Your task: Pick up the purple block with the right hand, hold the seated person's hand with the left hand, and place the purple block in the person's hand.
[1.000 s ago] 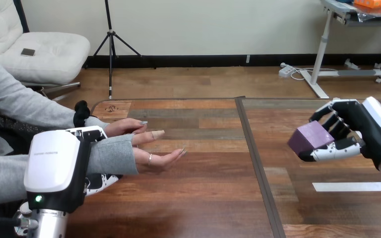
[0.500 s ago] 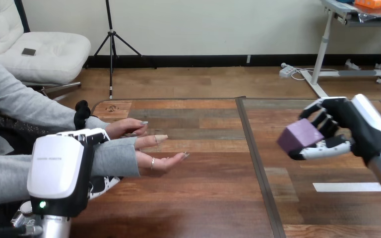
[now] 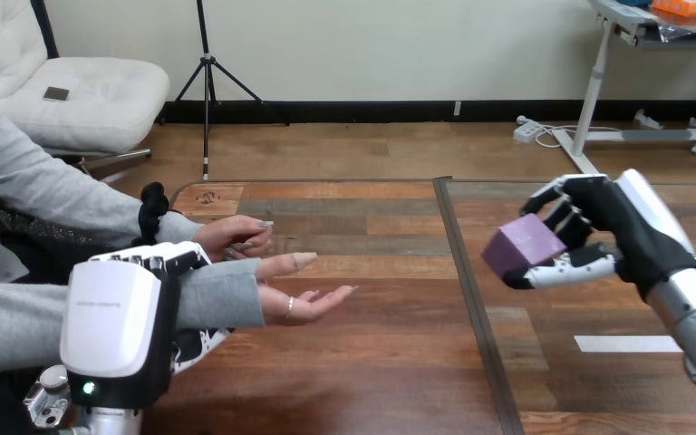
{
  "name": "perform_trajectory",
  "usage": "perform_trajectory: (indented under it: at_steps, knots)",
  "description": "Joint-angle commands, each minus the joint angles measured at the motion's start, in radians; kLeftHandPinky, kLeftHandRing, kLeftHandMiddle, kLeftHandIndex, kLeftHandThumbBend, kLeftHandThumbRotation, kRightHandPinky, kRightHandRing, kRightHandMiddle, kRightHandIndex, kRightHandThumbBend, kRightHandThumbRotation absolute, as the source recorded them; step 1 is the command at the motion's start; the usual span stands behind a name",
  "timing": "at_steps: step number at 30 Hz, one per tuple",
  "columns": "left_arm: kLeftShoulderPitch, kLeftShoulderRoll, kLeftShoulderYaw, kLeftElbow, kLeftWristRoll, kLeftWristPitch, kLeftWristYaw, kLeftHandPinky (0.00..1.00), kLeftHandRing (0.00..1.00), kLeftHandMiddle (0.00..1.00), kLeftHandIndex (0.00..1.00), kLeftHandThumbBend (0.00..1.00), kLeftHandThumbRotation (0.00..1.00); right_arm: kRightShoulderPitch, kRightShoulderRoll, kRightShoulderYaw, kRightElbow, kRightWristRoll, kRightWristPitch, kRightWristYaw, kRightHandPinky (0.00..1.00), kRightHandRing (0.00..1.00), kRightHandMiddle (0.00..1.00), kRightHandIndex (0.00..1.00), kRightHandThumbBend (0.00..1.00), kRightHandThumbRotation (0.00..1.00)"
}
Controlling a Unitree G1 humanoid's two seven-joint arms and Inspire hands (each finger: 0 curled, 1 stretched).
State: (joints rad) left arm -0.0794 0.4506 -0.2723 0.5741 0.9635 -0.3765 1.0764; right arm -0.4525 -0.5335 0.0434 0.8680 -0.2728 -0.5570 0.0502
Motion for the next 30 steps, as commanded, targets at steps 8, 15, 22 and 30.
perform_trajectory:
  at_steps: [8,15,22,30]
  knots:
    - [-0.206,-0.047,-0.043,0.041,0.009,-0.062,0.143,0.2,0.24,0.31,0.33,0.77,0.0,-0.1,0.049,0.005,-0.118,0.005,0.021,0.001,0.31,0.35,0.39,0.44,0.82,0.0]
    - [-0.224,-0.06,-0.059,0.067,0.002,-0.065,0.147,0.2,0.24,0.31,0.33,0.76,0.0,-0.108,0.076,0.011,-0.127,0.004,0.017,-0.008,0.32,0.35,0.39,0.44,0.82,0.0]
    - [-0.235,-0.068,-0.065,0.081,-0.009,-0.075,0.131,0.2,0.24,0.31,0.32,0.74,0.0,-0.113,0.099,0.023,-0.148,-0.004,0.036,-0.005,0.33,0.36,0.4,0.44,0.81,0.0]
    - [-0.246,-0.065,-0.076,0.085,-0.02,-0.096,0.101,0.2,0.24,0.31,0.32,0.73,0.0,-0.117,0.126,0.037,-0.18,0.012,0.062,0.018,0.33,0.36,0.4,0.43,0.8,0.0]
